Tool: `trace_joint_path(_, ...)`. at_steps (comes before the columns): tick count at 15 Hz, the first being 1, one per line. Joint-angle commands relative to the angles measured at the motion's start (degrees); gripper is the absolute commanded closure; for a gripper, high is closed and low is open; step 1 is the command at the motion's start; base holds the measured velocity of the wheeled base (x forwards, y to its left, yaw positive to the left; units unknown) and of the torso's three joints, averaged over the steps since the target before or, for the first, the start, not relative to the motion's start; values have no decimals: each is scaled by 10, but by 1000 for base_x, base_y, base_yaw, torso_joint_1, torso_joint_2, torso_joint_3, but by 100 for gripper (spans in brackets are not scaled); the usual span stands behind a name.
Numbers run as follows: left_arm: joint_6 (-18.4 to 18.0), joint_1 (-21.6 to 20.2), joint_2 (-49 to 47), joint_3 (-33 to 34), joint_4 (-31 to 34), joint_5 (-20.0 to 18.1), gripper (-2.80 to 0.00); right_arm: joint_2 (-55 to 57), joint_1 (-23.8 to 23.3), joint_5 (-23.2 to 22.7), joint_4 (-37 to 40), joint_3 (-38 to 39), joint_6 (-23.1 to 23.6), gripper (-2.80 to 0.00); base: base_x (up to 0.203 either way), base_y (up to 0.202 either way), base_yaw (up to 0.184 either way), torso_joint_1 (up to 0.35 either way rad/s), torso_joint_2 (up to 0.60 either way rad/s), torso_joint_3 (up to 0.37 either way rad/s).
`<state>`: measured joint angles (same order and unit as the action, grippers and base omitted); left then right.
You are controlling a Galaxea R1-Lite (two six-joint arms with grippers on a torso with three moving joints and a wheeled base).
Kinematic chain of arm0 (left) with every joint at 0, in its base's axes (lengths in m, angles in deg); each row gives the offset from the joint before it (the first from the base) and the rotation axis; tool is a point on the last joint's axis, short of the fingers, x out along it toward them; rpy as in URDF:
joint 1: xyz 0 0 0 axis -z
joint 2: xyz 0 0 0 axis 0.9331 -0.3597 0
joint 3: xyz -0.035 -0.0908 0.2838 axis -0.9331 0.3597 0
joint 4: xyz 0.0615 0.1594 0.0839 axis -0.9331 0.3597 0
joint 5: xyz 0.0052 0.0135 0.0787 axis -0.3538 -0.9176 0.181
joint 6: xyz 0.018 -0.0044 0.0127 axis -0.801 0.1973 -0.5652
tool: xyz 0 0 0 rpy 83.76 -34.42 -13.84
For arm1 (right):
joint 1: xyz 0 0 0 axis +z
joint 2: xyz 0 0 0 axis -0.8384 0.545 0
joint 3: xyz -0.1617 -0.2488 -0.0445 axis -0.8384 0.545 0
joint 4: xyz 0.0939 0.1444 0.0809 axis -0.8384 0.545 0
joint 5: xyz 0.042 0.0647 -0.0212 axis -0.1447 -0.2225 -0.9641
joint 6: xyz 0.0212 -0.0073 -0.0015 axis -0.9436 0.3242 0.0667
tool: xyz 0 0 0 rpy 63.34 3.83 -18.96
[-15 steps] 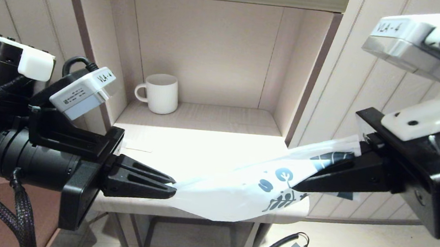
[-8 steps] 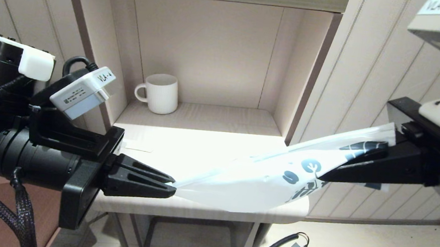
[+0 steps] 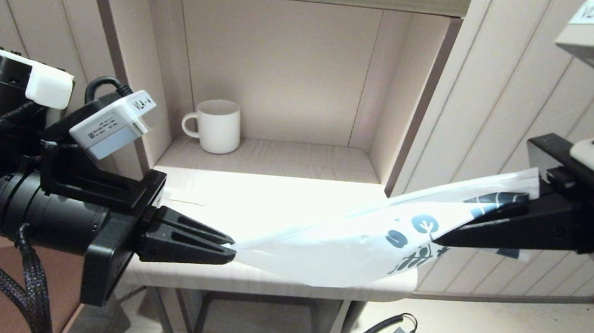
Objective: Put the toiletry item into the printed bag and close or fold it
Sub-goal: Open the storage bag
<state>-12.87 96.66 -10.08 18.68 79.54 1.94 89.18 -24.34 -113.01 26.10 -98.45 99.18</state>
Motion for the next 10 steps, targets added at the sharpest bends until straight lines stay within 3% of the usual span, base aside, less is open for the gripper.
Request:
trace_joint_path(1, -1, -1, -1, -1, -1, -4, 0, 3, 1, -2, 2, 3, 1, 0, 0, 0, 0, 0, 0, 0)
trace_joint_path(10, -6, -1, -1, -1, -1, -4, 0, 6, 3, -15, 2, 11, 1, 0, 0, 0, 0, 0, 0, 0)
